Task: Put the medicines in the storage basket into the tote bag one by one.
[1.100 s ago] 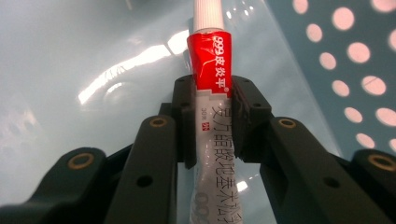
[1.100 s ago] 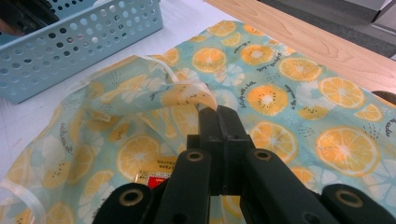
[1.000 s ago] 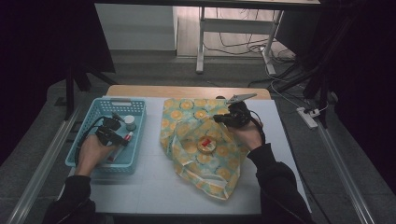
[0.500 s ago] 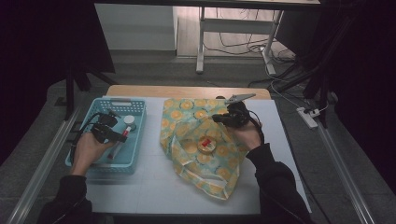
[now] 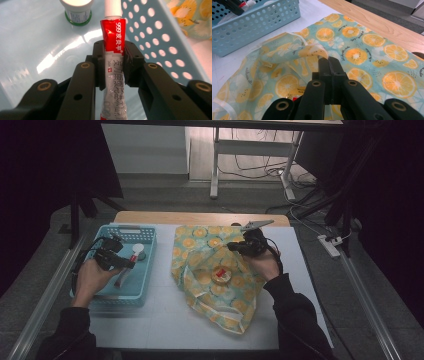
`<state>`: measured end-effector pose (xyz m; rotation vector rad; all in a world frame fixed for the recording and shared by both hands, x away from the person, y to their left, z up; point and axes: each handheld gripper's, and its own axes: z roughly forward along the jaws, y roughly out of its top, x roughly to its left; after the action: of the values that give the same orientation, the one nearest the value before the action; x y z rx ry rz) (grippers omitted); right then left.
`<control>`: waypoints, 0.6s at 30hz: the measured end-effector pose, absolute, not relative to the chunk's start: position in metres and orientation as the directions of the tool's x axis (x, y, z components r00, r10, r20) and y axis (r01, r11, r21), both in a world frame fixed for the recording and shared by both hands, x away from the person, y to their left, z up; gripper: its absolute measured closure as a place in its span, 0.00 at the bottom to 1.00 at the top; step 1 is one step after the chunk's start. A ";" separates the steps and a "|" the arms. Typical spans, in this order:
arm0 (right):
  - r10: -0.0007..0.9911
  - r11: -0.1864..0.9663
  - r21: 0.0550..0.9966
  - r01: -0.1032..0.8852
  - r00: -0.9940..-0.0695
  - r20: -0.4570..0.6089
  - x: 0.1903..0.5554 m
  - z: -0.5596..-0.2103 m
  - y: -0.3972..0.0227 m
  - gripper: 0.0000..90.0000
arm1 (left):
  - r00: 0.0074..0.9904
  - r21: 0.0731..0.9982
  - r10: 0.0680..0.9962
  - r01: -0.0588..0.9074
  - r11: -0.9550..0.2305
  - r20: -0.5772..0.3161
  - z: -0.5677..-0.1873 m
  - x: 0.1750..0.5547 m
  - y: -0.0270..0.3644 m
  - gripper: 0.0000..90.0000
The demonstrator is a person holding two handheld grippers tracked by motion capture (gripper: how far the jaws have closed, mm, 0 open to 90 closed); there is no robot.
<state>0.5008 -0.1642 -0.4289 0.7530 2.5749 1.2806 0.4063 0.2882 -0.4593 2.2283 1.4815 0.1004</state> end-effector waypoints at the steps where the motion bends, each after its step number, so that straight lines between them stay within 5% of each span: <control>1: 0.509 0.504 0.784 0.363 -0.858 0.070 0.501 -0.429 -0.164 1.00 | 0.421 0.415 0.886 0.853 -0.315 -0.194 -0.457 0.406 0.288 0.82; 18: 0.512 0.496 0.788 0.364 -0.856 0.074 0.501 -0.428 -0.166 1.00 | 0.492 0.491 0.847 0.799 -0.348 -0.201 -0.416 0.399 0.271 0.82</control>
<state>0.5008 -0.1663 -0.4283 0.7590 2.5664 1.2903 0.3993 0.2713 -0.4160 2.2064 1.3508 0.1195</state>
